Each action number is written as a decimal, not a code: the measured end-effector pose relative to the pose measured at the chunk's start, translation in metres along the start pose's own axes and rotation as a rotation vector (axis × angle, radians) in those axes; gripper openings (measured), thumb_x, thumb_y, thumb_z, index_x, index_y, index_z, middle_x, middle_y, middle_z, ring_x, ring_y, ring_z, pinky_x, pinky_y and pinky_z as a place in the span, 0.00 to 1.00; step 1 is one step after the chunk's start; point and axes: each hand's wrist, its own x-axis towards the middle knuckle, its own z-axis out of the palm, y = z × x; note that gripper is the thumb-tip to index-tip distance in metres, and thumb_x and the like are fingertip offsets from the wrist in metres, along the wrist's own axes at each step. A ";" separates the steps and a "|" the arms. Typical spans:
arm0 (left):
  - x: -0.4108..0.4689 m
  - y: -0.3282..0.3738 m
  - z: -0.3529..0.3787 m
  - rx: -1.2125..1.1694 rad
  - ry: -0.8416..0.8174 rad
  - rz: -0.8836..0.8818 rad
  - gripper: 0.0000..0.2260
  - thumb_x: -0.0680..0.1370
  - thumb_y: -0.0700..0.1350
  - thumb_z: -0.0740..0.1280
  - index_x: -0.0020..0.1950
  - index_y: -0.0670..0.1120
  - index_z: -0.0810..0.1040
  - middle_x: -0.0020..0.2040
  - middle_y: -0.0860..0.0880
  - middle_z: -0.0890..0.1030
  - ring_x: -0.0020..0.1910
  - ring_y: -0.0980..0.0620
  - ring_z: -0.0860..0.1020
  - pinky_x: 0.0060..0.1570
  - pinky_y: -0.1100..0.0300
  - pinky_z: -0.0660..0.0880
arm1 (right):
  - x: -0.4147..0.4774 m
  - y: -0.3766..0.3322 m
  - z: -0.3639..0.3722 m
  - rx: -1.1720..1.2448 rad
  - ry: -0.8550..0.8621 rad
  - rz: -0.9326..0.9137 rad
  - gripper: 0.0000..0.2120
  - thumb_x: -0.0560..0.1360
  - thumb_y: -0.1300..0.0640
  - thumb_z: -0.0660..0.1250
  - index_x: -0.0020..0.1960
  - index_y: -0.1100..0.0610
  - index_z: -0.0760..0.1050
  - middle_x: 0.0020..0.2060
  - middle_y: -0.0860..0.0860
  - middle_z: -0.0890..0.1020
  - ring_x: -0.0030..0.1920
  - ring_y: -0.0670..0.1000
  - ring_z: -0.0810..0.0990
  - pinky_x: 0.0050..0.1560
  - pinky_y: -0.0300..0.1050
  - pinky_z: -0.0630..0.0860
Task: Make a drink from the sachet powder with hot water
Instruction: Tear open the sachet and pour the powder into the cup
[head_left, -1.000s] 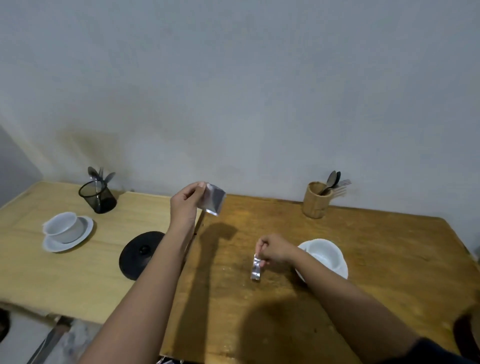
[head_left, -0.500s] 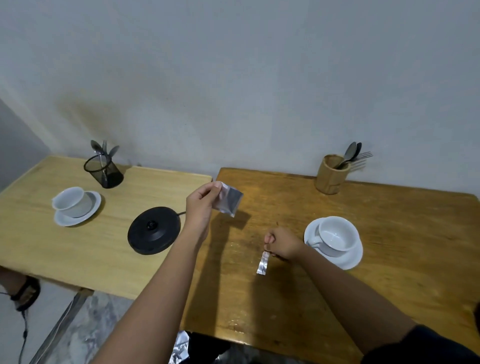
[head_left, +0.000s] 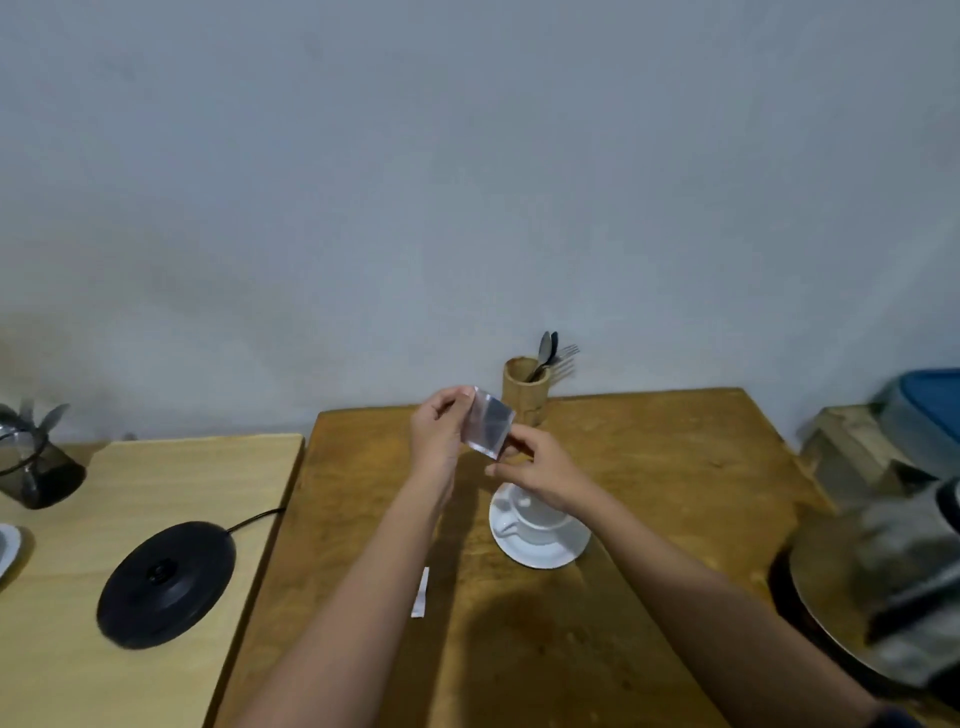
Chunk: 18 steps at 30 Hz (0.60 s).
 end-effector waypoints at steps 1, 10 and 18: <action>-0.001 -0.003 0.010 0.007 -0.001 0.006 0.04 0.76 0.39 0.65 0.49 0.41 0.78 0.39 0.51 0.79 0.39 0.56 0.76 0.40 0.69 0.74 | -0.005 0.003 -0.008 0.000 -0.005 0.000 0.12 0.69 0.66 0.71 0.51 0.59 0.76 0.39 0.49 0.78 0.40 0.45 0.74 0.45 0.38 0.72; -0.015 -0.017 0.060 0.101 -0.109 0.011 0.08 0.77 0.41 0.64 0.53 0.40 0.79 0.40 0.53 0.79 0.39 0.59 0.75 0.34 0.73 0.73 | -0.035 0.027 -0.053 0.066 0.186 0.003 0.03 0.75 0.61 0.67 0.42 0.58 0.77 0.35 0.53 0.78 0.37 0.47 0.76 0.40 0.38 0.74; -0.016 -0.036 0.051 0.295 -0.305 0.048 0.07 0.73 0.36 0.69 0.44 0.47 0.75 0.38 0.51 0.76 0.38 0.56 0.75 0.38 0.70 0.75 | -0.030 0.041 -0.065 0.418 0.469 0.097 0.11 0.78 0.64 0.61 0.39 0.55 0.74 0.35 0.52 0.79 0.33 0.44 0.80 0.31 0.30 0.75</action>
